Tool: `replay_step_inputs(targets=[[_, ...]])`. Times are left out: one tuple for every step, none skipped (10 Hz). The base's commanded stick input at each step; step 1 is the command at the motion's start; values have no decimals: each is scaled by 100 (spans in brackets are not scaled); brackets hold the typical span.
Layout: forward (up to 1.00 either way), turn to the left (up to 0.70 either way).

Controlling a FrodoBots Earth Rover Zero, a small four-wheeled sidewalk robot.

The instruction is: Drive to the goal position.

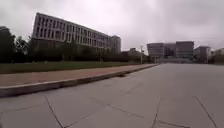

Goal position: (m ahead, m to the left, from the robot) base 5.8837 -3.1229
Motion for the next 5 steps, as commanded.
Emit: replay_step_inputs(targets=[[70,0],[70,0],[70,0],[70,0],[70,0]])
